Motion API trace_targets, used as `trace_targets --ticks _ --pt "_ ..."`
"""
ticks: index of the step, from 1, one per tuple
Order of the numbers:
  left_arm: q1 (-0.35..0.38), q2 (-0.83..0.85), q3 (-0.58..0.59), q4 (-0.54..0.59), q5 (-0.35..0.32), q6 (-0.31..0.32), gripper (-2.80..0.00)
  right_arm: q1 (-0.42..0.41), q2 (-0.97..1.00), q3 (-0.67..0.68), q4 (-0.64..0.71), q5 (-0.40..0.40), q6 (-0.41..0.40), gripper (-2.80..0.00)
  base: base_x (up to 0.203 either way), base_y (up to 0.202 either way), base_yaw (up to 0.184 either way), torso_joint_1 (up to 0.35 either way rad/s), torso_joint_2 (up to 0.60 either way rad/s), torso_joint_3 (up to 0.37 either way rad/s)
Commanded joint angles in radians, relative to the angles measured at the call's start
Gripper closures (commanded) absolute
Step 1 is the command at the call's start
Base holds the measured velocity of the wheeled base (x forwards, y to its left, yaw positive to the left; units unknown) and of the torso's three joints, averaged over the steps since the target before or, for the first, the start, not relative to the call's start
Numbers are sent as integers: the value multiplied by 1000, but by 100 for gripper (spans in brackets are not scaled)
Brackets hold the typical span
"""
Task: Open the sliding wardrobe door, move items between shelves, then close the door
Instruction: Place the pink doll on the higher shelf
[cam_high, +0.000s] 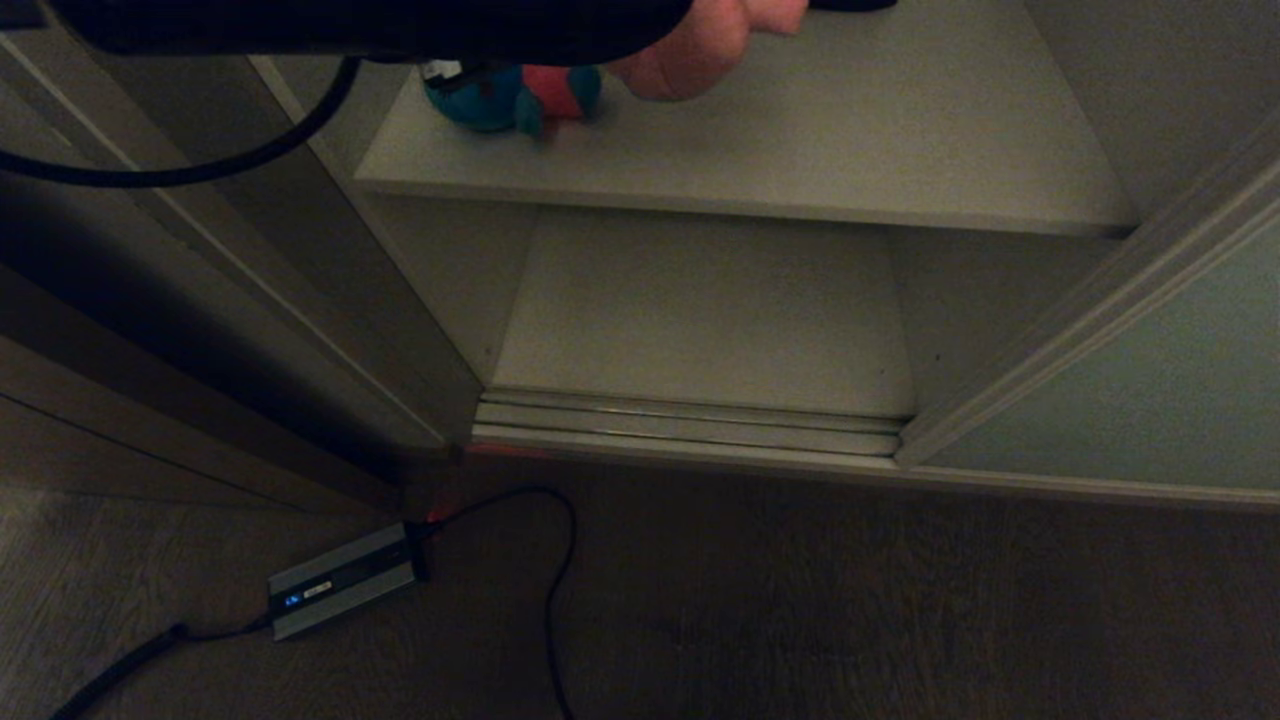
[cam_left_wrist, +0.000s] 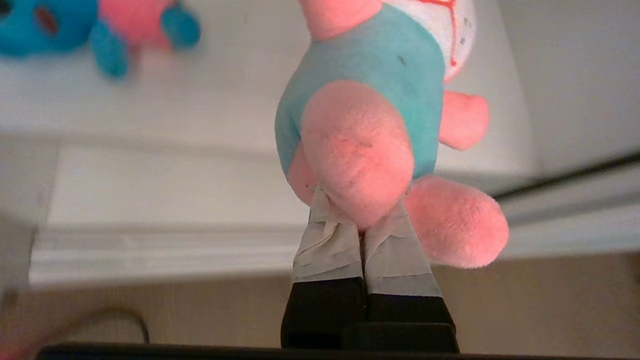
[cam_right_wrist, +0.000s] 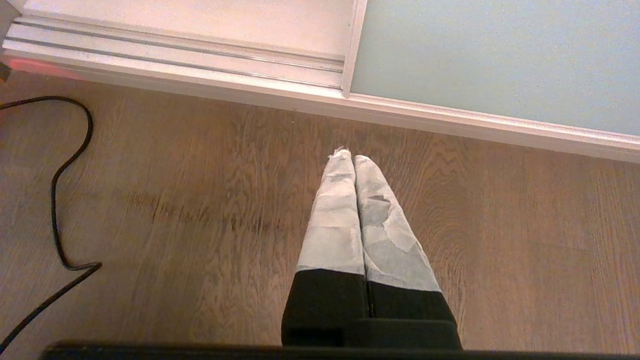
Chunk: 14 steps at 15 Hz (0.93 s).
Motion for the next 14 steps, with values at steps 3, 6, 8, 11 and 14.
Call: trace_targets --ticks 3,6,8,11,14 --pt "92 232 -38 -301 3 115 0 0 0 5 0 0 0 0 0 0 0 0 0 0" --pt "163 331 -38 -445 -2 170 0 0 0 5 0 0 0 0 0 0 0 0 0 0" --pt "198 369 -38 -537 -31 170 0 0 2 3 0 0 0 0 0 0 0 0 0 0" --pt "219 403 -38 -554 -74 174 0 0 0 5 0 0 0 0 0 0 0 0 0 0" --pt "224 420 -39 -559 -138 175 0 0 0 3 0 0 0 0 0 0 0 0 0 0"
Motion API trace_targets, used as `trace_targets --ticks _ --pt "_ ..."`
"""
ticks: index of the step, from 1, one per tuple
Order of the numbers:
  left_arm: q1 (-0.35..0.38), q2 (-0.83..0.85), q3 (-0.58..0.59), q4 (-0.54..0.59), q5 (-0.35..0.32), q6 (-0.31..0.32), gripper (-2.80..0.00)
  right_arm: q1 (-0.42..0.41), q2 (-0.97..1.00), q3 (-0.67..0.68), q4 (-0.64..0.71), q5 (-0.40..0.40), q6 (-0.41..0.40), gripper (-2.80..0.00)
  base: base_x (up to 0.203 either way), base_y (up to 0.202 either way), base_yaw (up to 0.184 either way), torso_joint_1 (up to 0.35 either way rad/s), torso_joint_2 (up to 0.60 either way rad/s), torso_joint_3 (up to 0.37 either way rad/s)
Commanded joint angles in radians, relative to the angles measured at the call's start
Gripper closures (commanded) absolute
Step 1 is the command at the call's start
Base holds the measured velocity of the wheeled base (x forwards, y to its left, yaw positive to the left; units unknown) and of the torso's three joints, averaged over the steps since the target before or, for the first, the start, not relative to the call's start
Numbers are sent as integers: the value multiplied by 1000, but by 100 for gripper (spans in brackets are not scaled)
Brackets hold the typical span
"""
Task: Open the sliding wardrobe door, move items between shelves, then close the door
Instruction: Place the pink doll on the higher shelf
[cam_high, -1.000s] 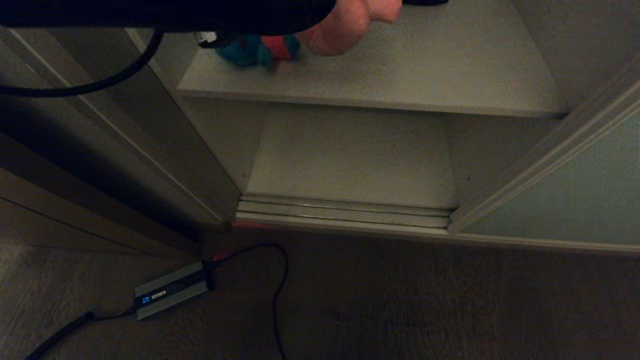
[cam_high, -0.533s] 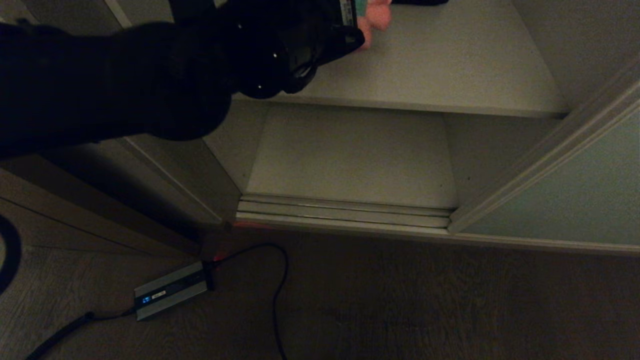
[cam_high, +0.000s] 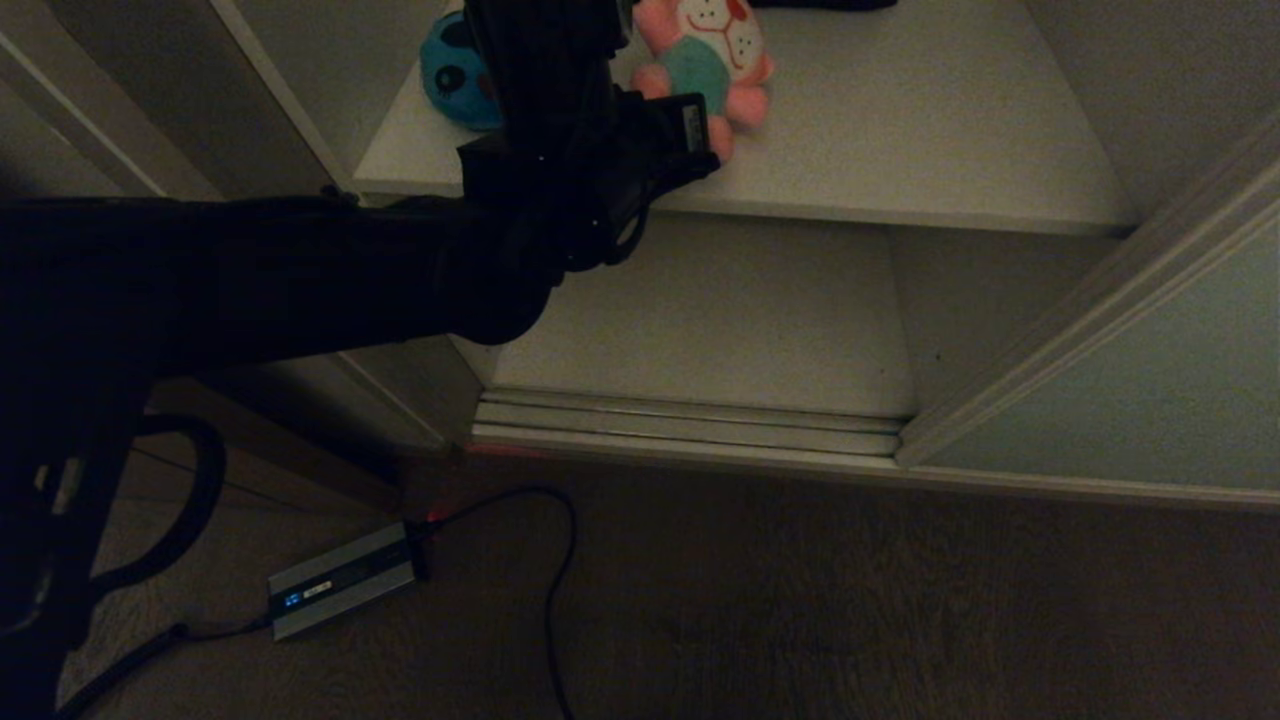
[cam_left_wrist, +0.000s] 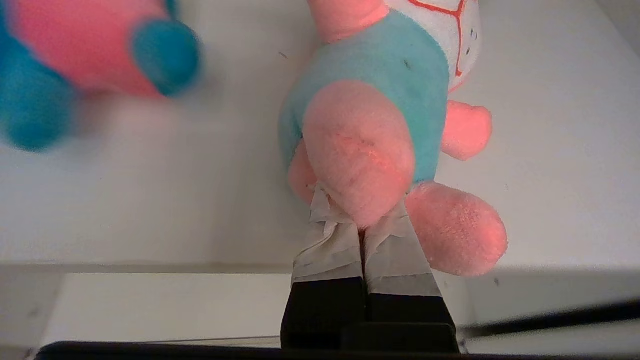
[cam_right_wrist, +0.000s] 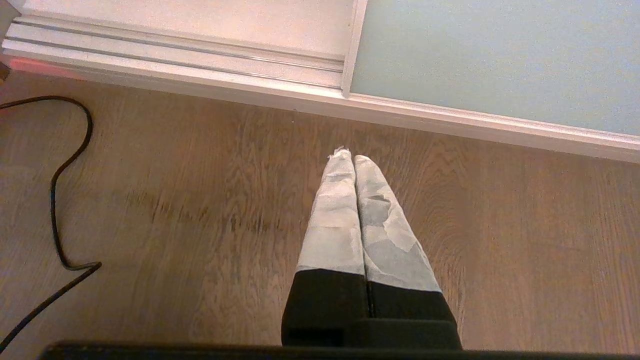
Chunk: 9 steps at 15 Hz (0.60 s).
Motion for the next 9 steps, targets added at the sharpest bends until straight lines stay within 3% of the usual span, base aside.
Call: trace_targets --ticks 1,5,9 --pt "3 22 -3 -4 -18 0 0 0 0 3 0 -1 -1 0 0 0 0 0 0 0" --pt "6 63 -4 -101 -14 9 0 0 0 4 1 -1 -1 0 0 0 0 0 0 0" --pt "21 60 -4 -111 -14 17 0 0 0 5 -1 1 -1 0 0 0 0 0 0 0"
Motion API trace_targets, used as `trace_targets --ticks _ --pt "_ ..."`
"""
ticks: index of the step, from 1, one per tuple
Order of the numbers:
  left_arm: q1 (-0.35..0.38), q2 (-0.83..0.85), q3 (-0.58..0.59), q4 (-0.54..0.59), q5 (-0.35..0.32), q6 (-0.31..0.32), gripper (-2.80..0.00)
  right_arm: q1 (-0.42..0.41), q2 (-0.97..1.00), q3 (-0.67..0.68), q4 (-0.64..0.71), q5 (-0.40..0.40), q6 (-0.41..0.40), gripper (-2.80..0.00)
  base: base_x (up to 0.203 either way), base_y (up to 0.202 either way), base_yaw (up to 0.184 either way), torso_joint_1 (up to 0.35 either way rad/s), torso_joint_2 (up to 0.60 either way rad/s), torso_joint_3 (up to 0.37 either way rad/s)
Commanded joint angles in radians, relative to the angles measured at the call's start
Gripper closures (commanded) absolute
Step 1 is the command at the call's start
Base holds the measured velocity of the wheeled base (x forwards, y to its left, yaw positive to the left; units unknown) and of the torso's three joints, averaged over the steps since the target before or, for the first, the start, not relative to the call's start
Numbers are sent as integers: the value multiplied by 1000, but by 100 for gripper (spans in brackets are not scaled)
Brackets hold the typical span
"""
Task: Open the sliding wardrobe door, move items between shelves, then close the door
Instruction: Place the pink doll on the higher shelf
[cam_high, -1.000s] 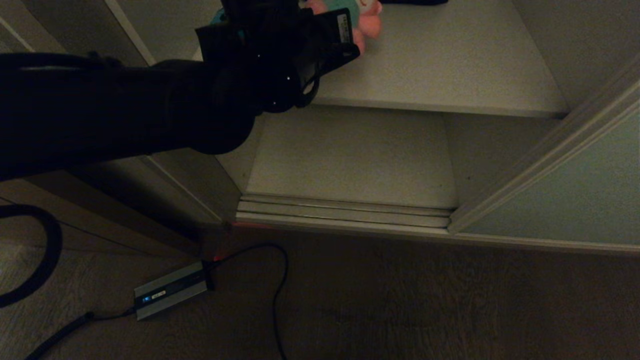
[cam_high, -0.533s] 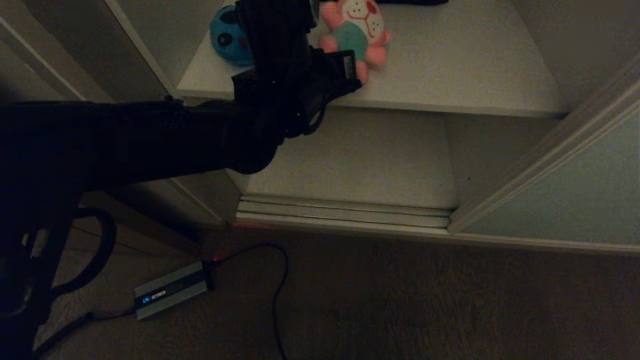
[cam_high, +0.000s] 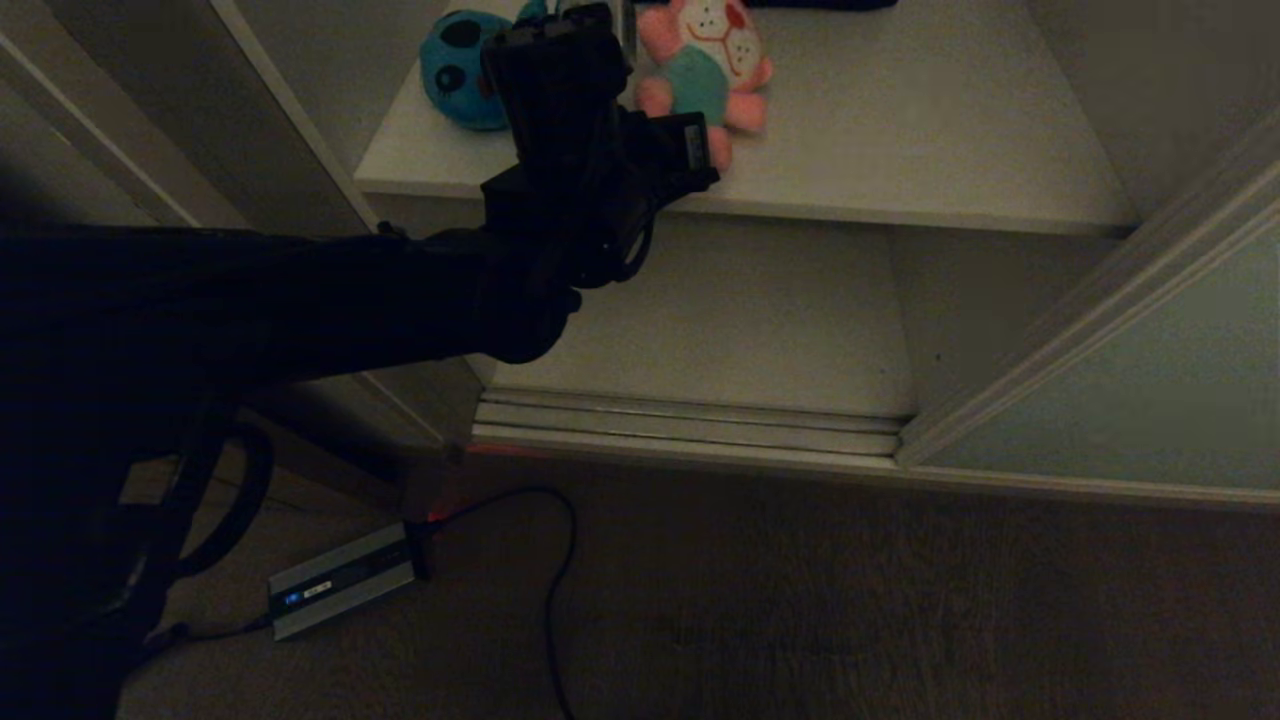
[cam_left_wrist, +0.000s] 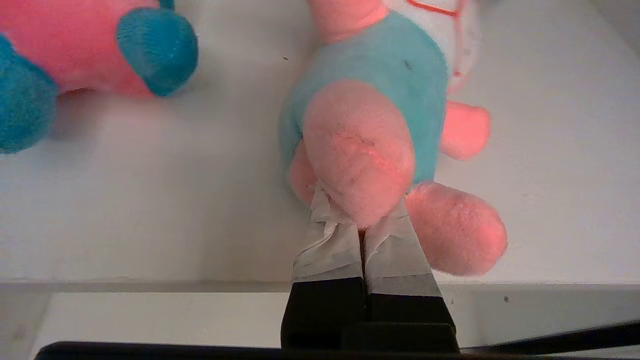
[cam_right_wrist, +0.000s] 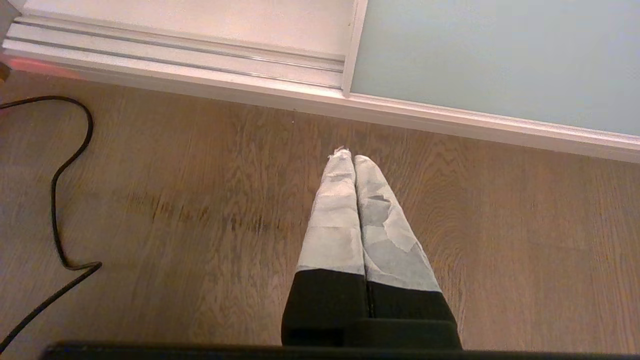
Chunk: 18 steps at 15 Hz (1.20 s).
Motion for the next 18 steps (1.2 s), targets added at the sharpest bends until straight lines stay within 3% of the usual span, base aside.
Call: trace_targets --ticks 1,3,4,10,14,15,17,18 --pt "7 2 1 -7 5 4 0 0 0 5 1 0 -1 0 0 0 0 0 0 0" --pt "20 3 -1 -10 7 21 0 0 0 5 0 0 -1 0 0 0 0 0 0 0" --pt "26 6 -1 -11 7 26 -280 0 0 3 0 -1 -1 0 0 0 0 0 0 0" --pt "38 11 1 -112 5 24 -280 0 0 4 0 -1 -1 0 0 0 0 0 0 0" --pt "29 -93 2 -147 6 38 -280 0 1 4 0 -1 -1 0 0 0 0 0 0 0" --pt "19 -146 5 -119 6 42 -280 0 0 4 0 -1 -1 0 0 0 0 0 0 0" --pt "-7 -264 10 40 8 44 -280 0 0 5 0 1 -1 0 0 0 0 0 0 0" --pt "-14 -316 11 151 7 40 0 0 2 3 0 -1 -1 0 0 0 0 0 0 0"
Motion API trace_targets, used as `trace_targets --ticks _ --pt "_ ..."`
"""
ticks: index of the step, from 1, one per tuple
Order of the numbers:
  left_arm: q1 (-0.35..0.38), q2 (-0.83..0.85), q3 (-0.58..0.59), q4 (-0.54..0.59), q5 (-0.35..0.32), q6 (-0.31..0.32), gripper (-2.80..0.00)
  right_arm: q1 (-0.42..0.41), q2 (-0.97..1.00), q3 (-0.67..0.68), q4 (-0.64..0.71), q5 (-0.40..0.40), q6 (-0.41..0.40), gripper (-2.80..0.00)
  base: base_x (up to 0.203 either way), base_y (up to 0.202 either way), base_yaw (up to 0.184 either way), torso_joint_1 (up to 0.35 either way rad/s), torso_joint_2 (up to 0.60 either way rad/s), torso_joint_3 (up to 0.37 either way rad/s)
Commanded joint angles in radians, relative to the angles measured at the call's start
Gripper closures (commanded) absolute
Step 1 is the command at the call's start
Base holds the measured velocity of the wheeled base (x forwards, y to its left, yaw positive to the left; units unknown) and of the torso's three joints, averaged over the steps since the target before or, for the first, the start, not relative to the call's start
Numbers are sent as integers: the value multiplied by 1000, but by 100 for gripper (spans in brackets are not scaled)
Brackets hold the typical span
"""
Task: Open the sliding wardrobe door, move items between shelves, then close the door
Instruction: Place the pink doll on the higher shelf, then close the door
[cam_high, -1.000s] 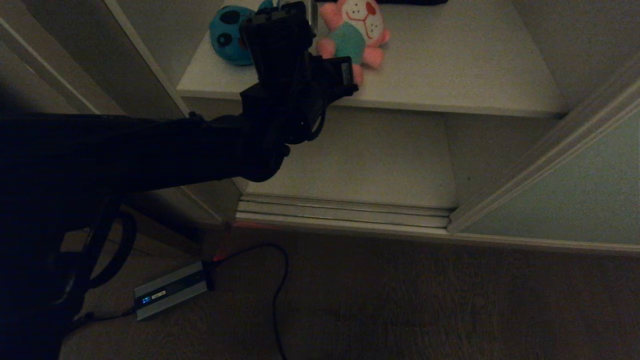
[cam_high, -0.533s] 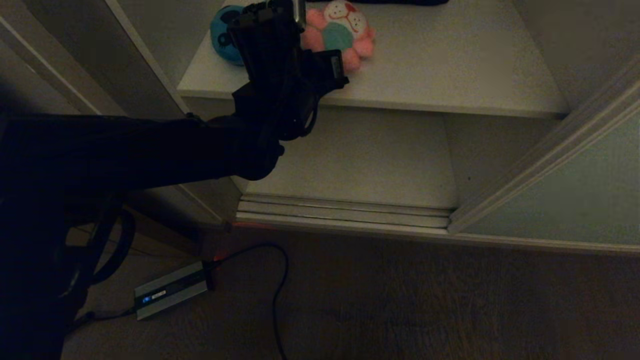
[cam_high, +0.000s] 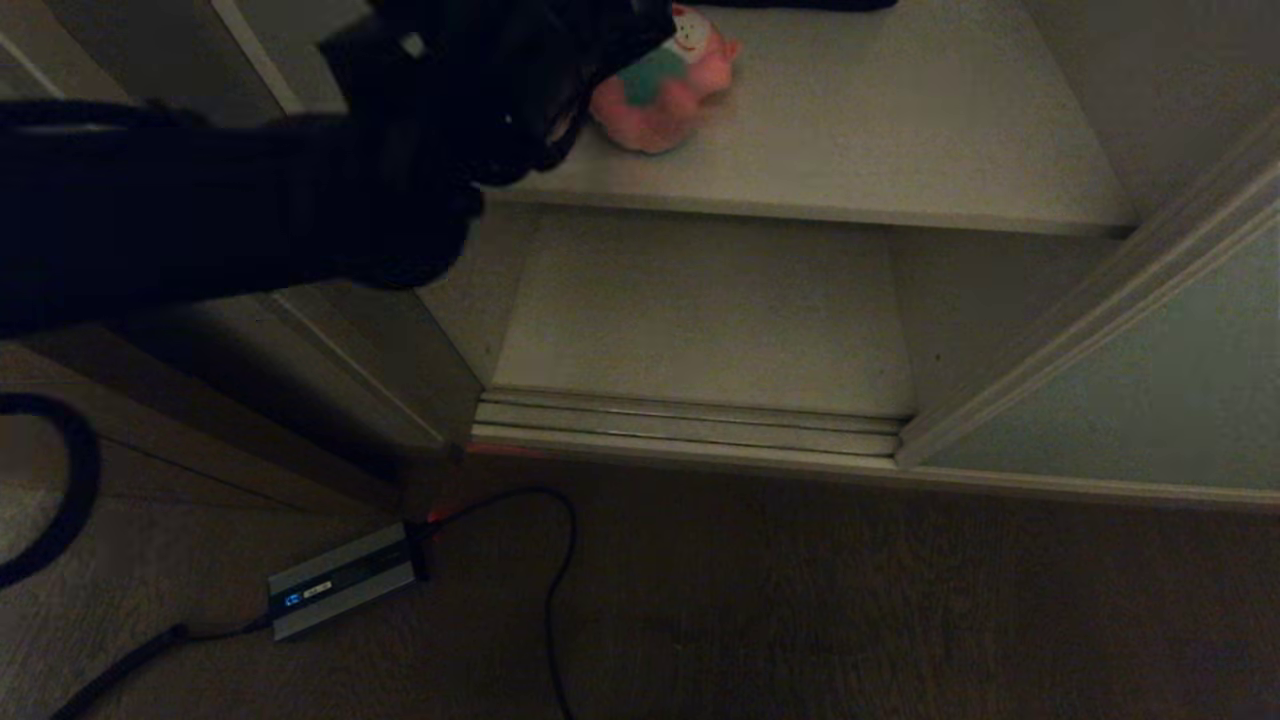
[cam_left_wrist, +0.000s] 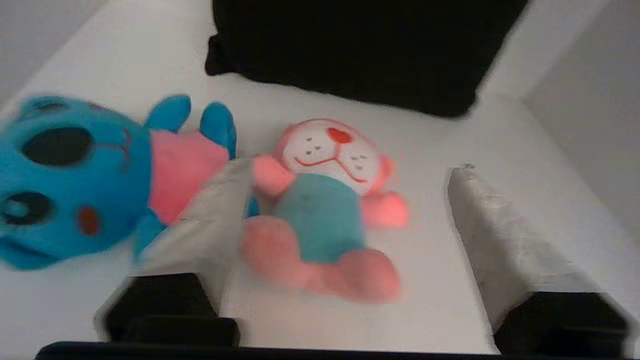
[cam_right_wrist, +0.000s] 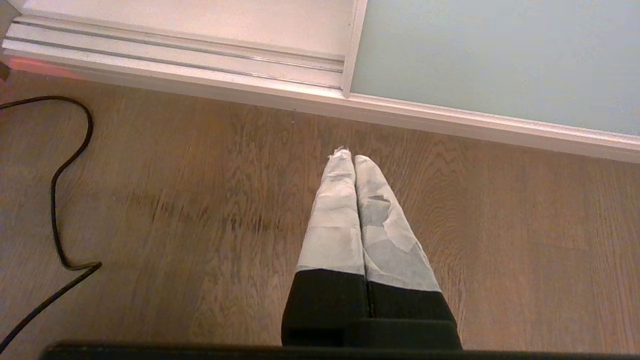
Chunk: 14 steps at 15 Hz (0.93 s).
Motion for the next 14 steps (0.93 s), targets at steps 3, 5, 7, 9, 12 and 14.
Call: trace_targets --ticks 3,5,7,9,12,14 --pt "-20 -281 2 556 -35 -40 0 0 0 5 -1 0 -1 0 0 0 0 0 0 0" --pt "-29 -384 30 790 -68 -60 0 0 0 3 0 0 -1 0 0 0 0 0 0 0" --pt "-36 -500 143 920 -78 -85 0 0 0 3 -1 0 -1 0 0 0 0 0 0 0" --pt "-41 -628 288 1008 -80 -99 0 0 0 4 0 0 -1 0 0 0 0 0 0 0" --pt "-33 -841 506 1116 -81 -107 0 0 0 5 -1 0 -1 0 0 0 0 0 0 0" --pt "25 -988 702 1181 -86 -100 0 0 0 5 1 1 -1 0 0 0 0 0 0 0"
